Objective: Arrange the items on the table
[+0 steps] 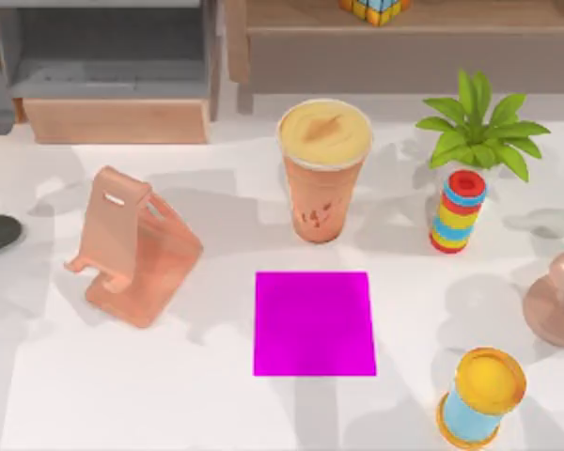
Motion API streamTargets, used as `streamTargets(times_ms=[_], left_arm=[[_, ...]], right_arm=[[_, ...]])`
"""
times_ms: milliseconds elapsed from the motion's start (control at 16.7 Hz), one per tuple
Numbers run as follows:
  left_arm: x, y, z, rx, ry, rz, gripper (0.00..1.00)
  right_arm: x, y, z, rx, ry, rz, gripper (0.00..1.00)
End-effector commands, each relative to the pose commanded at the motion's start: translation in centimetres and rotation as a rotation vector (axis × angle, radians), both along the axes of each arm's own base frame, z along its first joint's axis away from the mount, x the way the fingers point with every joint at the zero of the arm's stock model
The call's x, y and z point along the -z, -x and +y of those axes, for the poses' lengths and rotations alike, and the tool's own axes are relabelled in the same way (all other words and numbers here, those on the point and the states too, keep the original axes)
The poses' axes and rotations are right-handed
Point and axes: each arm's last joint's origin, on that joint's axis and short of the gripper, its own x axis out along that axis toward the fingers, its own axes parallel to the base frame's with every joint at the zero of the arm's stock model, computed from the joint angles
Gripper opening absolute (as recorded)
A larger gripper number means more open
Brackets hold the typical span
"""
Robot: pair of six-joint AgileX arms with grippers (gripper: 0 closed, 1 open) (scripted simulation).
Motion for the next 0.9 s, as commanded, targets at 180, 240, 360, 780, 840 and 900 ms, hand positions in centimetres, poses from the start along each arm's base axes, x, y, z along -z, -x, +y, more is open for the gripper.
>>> streamTargets(times_ms=[180,240,360,780,840,900], left_arm=[[0.9,-0.7,0.2,0.023,0.005,0.037,1.0],[0.9,-0.7,0.2,0.023,0.005,0.037,1.0],[0.9,-0.7,0.2,0.023,0.005,0.037,1.0],[5.5,-0.9,0.2,0.023,0.004,0.032,1.0],[6.7,-0.9,0.2,0.023,0.003,0.029,1.0],[7.9,-0.9,0.2,0.022,0.003,0.029,1.0]], right_arm=[[0.0,0.0,0.0,0.0,0.0,0.0,1.0],[0.0,0.0,0.0,0.0,0.0,0.0,1.0],[0.0,0.0,0.0,0.0,0.0,0.0,1.0],[0.0,0.0,0.0,0.0,0.0,0.0,1.0],[0.0,0.0,0.0,0.0,0.0,0.0,1.0],[0.0,0.0,0.0,0.0,0.0,0.0,1.0]])
